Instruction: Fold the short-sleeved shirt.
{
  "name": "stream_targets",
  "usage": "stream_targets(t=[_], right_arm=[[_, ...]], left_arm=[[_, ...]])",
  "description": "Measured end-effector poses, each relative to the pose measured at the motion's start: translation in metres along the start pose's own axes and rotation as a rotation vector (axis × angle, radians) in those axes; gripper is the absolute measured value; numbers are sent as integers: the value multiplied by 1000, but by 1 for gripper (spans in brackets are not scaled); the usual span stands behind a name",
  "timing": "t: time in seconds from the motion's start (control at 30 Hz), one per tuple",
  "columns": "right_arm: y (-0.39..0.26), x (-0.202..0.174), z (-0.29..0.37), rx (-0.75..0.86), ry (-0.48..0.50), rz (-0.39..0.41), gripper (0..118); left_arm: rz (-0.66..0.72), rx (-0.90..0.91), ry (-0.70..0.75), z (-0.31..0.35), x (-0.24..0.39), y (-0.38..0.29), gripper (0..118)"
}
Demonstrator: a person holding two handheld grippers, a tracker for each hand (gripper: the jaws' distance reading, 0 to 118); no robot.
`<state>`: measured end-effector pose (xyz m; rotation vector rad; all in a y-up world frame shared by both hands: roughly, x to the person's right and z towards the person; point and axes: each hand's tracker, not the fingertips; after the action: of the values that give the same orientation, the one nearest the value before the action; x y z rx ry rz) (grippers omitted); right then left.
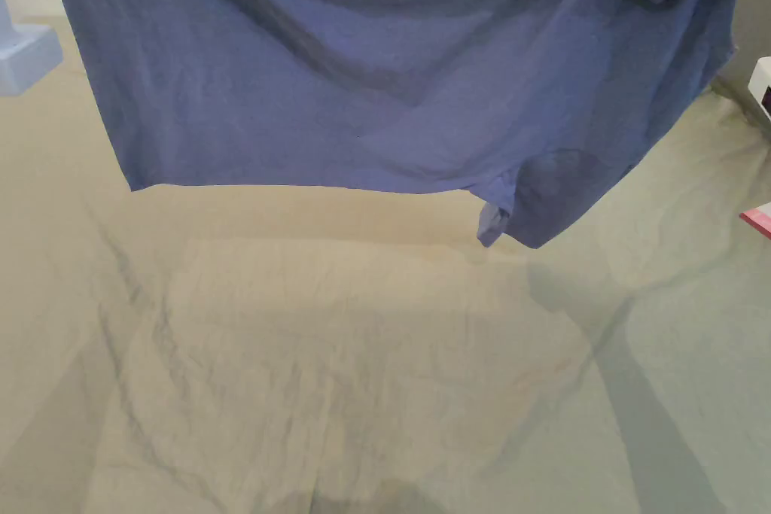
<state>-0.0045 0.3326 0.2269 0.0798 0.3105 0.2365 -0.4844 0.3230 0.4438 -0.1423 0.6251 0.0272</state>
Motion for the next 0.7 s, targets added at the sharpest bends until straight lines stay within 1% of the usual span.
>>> stream_targets(t=[0.1, 0.23, 0.37, 0.43, 0.5, 0.7], right_arm=[[-27, -13, -2, -65, 34, 1, 13], [-76, -29, 3, -165, 62, 53, 13], [-133, -34, 31, -303, 123, 42, 13], [-165, -35, 52, -387, 158, 47, 13], [-200, -35, 78, -474, 188, 70, 13], [-296, -34, 174, -783, 292, 68, 13]], left_arm=[[-15, -51, 4, -8, 0, -26, 8], [-46, -128, 2, -12, -1, -75, 8], [-78, -247, -13, 1, -4, -146, 8], [-92, -311, -21, 18, -7, -186, 8], [-96, -394, -35, 41, -10, -232, 8], [-175, -633, -47, 122, -19, -353, 8]])
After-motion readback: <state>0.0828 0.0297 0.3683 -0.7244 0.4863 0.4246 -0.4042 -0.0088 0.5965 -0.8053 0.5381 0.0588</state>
